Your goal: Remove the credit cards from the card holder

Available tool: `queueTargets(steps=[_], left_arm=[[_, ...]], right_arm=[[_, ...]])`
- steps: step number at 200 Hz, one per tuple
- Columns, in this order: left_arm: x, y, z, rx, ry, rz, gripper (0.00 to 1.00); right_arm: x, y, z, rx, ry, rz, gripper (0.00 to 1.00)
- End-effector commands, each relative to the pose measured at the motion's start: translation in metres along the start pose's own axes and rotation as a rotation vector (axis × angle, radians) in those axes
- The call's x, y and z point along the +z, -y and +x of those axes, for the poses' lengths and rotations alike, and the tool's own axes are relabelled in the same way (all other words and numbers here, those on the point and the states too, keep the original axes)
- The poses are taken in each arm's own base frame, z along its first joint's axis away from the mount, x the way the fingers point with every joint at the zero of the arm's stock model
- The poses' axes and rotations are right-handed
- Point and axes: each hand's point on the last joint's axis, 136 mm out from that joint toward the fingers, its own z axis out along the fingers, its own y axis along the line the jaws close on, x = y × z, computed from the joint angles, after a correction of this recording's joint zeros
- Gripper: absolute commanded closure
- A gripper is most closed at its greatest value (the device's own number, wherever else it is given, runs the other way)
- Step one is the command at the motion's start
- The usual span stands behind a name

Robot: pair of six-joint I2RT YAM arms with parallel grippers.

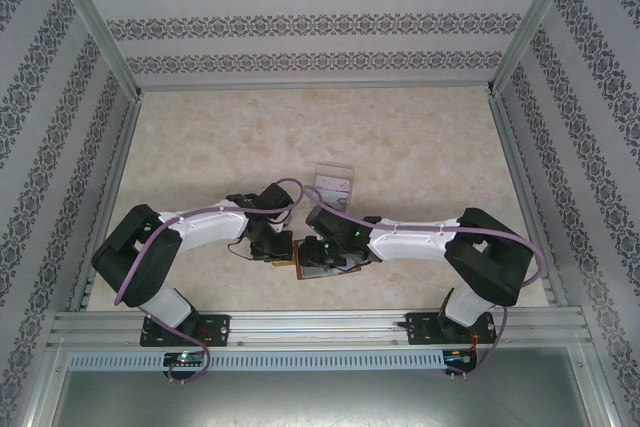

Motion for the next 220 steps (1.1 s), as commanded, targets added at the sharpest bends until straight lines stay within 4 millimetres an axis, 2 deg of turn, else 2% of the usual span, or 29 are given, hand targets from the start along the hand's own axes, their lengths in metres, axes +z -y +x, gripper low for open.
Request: queueTargets(steps=[1, 84, 220], left_arm=[[0.009, -0.008, 0.010, -0.006, -0.029, -0.019, 0.85], [0.010, -0.007, 0.009, -0.006, -0.035, -0.017, 0.85], [0.010, -0.008, 0.011, -0.010, -0.041, -0.020, 0.85]], right_arm=[[0.003, -0.001, 0.001, 0.003, -0.014, 0.025, 0.68], [-0.005, 0.036, 0.004, -0.020, -0.023, 0.277, 0.62], [-0.037, 0.049, -0.002, -0.224, 0.023, 0.638, 0.46]])
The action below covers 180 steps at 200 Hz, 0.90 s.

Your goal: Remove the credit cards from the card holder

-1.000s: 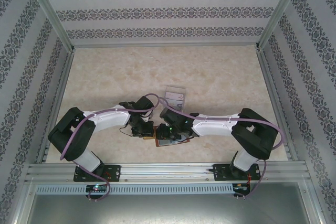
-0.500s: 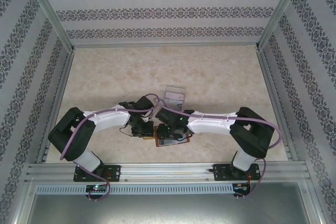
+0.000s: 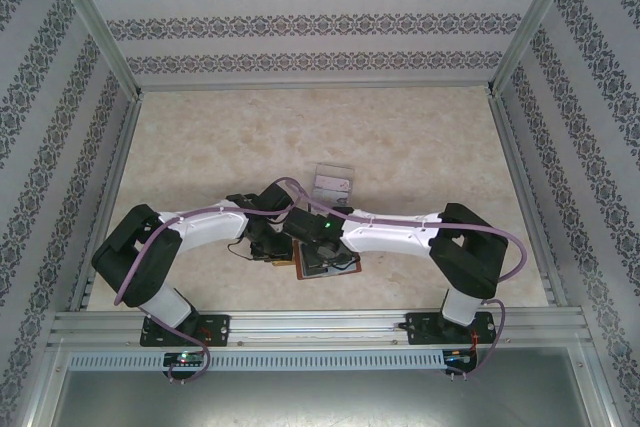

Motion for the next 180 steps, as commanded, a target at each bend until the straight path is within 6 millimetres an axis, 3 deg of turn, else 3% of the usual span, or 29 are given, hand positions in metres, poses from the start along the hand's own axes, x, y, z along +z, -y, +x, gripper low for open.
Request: queueTargets(steps=[1, 180], left_arm=[[0.010, -0.008, 0.010, -0.005, -0.039, -0.021, 0.85], [0.010, -0.004, 0.008, 0.001, -0.050, -0.017, 0.85]], right_arm=[[-0.004, 0.017, 0.001, -0.075, 0.015, 0.130, 0.46], [0.001, 0.046, 0.007, -0.117, 0.014, 0.241, 0.42]])
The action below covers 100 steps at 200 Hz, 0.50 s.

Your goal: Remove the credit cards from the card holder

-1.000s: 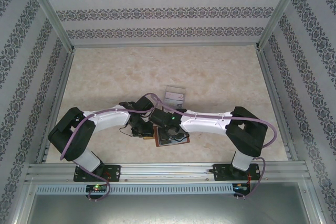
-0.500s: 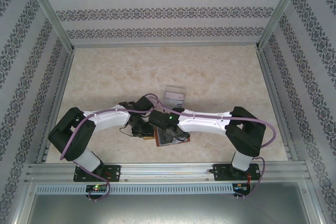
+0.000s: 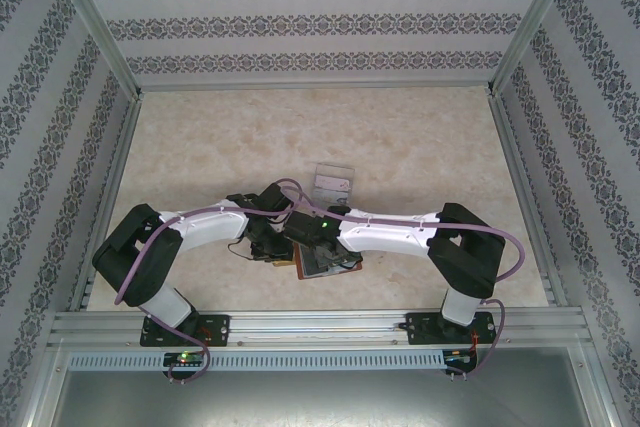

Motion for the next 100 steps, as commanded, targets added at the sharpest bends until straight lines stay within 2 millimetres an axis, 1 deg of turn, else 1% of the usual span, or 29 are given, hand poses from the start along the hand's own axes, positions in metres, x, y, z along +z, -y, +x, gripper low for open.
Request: queueTargets(steps=[1, 60, 100], left_arm=[[0.009, -0.005, 0.007, 0.002, -0.042, -0.025, 0.85], [0.007, -0.005, 0.006, 0.001, -0.042, -0.029, 0.85], [0.006, -0.005, 0.006, 0.008, -0.047, -0.042, 0.85]], right_arm=[[0.007, 0.009, 0.008, -0.058, -0.009, 0.055, 0.42], [0.006, 0.017, 0.009, -0.057, 0.001, 0.069, 0.41], [0.012, 0.023, 0.012, -0.053, -0.010, 0.075, 0.42]])
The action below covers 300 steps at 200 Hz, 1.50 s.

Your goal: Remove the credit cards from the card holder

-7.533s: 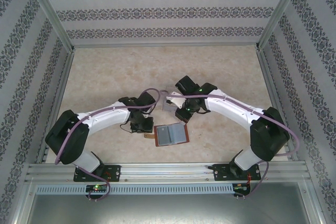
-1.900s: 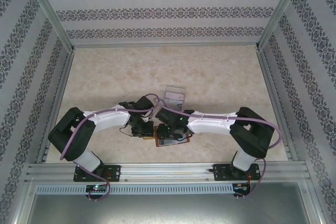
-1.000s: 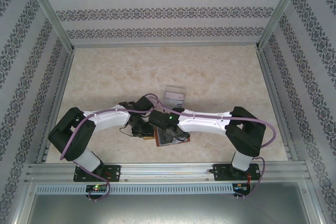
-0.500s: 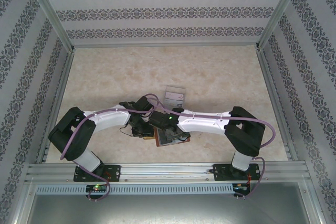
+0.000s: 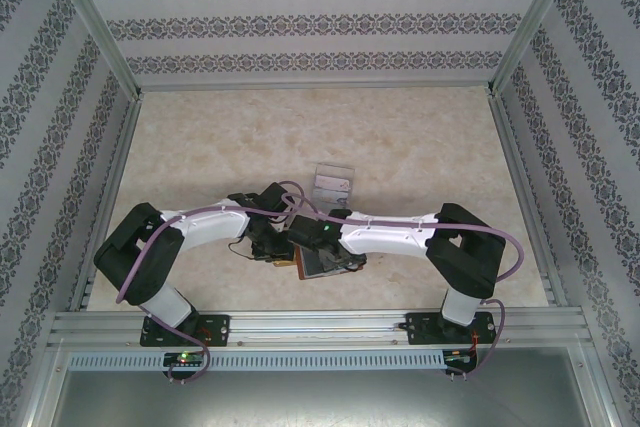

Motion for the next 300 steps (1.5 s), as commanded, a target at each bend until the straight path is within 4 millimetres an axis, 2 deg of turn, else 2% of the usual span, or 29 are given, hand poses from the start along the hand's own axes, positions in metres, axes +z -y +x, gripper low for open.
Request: queueTargets(steps=[1, 46, 78, 113, 191, 236, 300], left_arm=[[0.006, -0.007, 0.006, 0.011, -0.035, -0.045, 0.85], [0.002, -0.003, 0.002, 0.011, -0.029, -0.041, 0.85], [-0.002, 0.004, 0.000, 0.027, -0.026, -0.023, 0.84], [-0.009, 0.009, -0.004, 0.035, -0.011, -0.018, 0.84], [-0.027, 0.031, -0.012, 0.046, 0.023, 0.044, 0.80], [-0.021, 0.044, -0.010, 0.047, 0.005, 0.089, 0.84], [-0.010, 0.072, -0.010, 0.055, -0.003, 0.171, 0.89]], right_arm=[[0.003, 0.011, 0.004, -0.026, 0.002, 0.032, 0.42], [0.010, 0.013, 0.007, -0.021, -0.008, 0.030, 0.41], [0.010, 0.017, 0.008, -0.020, -0.012, 0.046, 0.36], [0.004, 0.020, 0.005, -0.017, 0.006, 0.049, 0.35], [-0.015, 0.011, -0.004, 0.012, 0.058, -0.048, 0.36], [-0.025, -0.002, -0.012, 0.073, 0.081, -0.191, 0.38], [-0.026, -0.023, -0.019, 0.222, 0.064, -0.503, 0.53]])
